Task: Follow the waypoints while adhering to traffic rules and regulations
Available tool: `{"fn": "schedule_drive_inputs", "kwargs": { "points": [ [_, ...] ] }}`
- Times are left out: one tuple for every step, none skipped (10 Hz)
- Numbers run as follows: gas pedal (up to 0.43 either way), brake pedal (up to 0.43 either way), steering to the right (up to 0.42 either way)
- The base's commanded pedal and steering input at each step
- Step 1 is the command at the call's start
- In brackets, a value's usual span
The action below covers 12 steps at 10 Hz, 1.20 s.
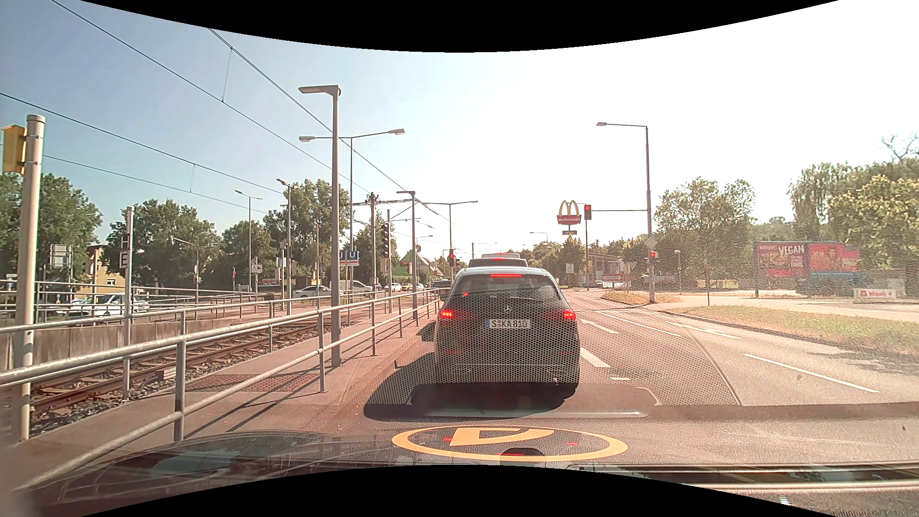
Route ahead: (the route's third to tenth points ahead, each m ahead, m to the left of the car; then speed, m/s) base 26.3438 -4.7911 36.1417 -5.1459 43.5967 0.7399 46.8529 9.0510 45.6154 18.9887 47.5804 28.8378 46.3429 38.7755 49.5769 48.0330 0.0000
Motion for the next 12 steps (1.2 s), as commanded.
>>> {"fn": "schedule_drive_inputs", "kwargs": {
  "points": [
    [0.0,0.244,0.006],
    [0.0,0.244,0.006],
    [0.0,0.244,0.006],
    [0.0,0.244,0.006],
    [0.0,0.244,0.006],
    [0.0,0.244,0.006],
    [0.0,0.244,0.006],
    [0.0,0.244,0.006],
    [0.0,0.244,0.006],
    [0.0,0.244,0.006],
    [0.0,0.244,0.006],
    [0.0,0.244,0.006]
  ]
}}
